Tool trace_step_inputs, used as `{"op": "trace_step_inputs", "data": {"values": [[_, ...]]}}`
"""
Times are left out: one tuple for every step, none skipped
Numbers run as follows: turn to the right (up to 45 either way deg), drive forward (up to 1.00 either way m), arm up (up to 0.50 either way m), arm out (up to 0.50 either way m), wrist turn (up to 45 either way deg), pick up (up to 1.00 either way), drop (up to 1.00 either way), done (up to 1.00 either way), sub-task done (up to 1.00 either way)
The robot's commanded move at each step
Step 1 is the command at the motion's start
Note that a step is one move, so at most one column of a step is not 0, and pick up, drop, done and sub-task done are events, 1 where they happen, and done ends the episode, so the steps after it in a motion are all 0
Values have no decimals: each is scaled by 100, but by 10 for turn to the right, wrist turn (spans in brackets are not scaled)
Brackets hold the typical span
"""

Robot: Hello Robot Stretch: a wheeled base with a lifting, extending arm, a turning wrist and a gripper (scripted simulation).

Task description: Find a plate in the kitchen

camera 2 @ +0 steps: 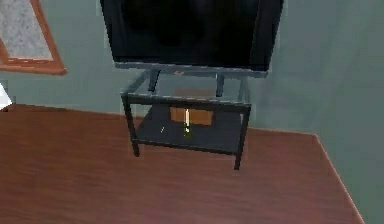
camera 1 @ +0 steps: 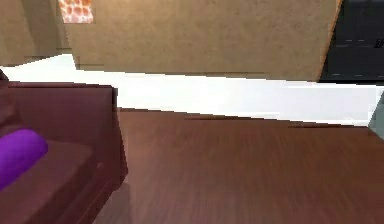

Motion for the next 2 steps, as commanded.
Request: {"op": "trace_step_inputs", "data": {"values": [[0, 100, 0, 0, 0, 0, 0, 0, 0], [0, 85, 0, 0, 0, 0, 0, 0, 0]]}}
